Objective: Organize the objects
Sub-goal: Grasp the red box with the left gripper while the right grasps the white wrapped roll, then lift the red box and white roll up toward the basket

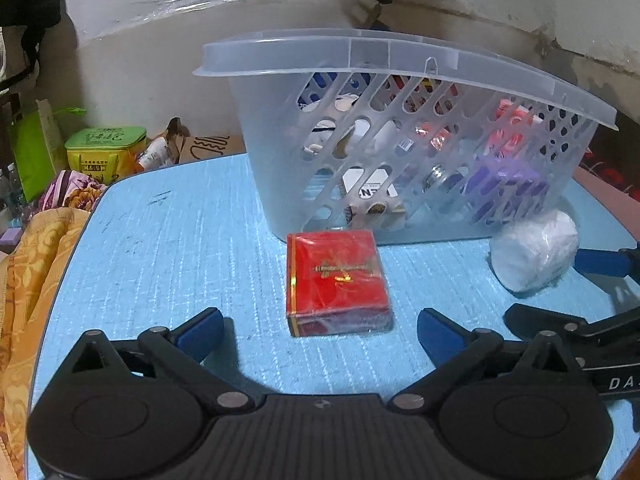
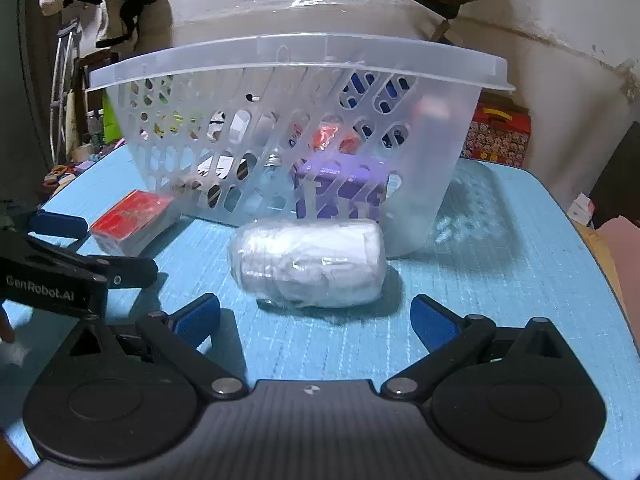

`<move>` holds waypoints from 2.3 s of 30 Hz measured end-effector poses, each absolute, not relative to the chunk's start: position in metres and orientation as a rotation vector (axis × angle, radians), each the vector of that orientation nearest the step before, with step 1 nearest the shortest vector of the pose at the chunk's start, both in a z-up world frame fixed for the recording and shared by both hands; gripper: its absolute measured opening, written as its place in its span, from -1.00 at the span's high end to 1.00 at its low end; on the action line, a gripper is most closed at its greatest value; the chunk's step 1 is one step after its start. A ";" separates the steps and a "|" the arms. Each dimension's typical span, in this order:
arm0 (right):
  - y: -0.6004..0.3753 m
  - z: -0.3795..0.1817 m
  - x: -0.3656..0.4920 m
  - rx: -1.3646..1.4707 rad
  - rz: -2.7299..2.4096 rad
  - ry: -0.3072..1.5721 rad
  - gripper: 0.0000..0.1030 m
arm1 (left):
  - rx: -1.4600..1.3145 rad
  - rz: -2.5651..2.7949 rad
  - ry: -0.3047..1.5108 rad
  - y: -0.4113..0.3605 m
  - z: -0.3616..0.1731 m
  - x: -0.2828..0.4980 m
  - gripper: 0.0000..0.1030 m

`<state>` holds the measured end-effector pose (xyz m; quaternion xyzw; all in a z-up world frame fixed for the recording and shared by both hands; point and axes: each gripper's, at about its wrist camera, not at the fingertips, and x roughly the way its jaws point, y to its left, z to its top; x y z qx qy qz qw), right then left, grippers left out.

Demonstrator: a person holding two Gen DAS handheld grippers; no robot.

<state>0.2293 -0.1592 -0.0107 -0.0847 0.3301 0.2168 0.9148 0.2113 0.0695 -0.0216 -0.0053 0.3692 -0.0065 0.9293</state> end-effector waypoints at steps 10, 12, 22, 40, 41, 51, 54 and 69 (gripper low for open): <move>-0.152 -0.008 0.240 -0.175 0.428 0.709 -1.00 | -0.003 -0.025 0.717 0.060 -0.021 0.216 -0.66; -0.152 -0.009 0.243 -0.171 0.431 0.702 -1.00 | -0.002 -0.024 0.714 0.059 -0.020 0.217 -0.61; -0.160 -0.005 0.244 -0.174 0.464 0.681 -0.50 | 0.001 -0.029 0.697 0.061 -0.017 0.215 -0.03; -0.179 0.010 0.228 -0.217 0.500 0.669 -0.45 | 0.007 -0.052 0.694 0.062 -0.017 0.207 -0.03; -0.179 0.012 0.226 -0.222 0.505 0.666 -0.45 | 0.013 -0.056 0.691 0.061 -0.016 0.206 -0.03; -0.182 0.018 0.205 -0.245 0.526 0.649 -0.45 | 0.030 -0.085 0.655 0.053 -0.004 0.189 -0.03; -0.188 0.023 0.204 -0.230 0.514 0.637 -0.45 | 0.030 -0.090 0.652 0.052 -0.003 0.188 -0.03; -0.207 0.035 0.197 -0.184 0.500 0.596 -0.45 | 0.060 -0.132 0.605 0.036 0.010 0.173 -0.03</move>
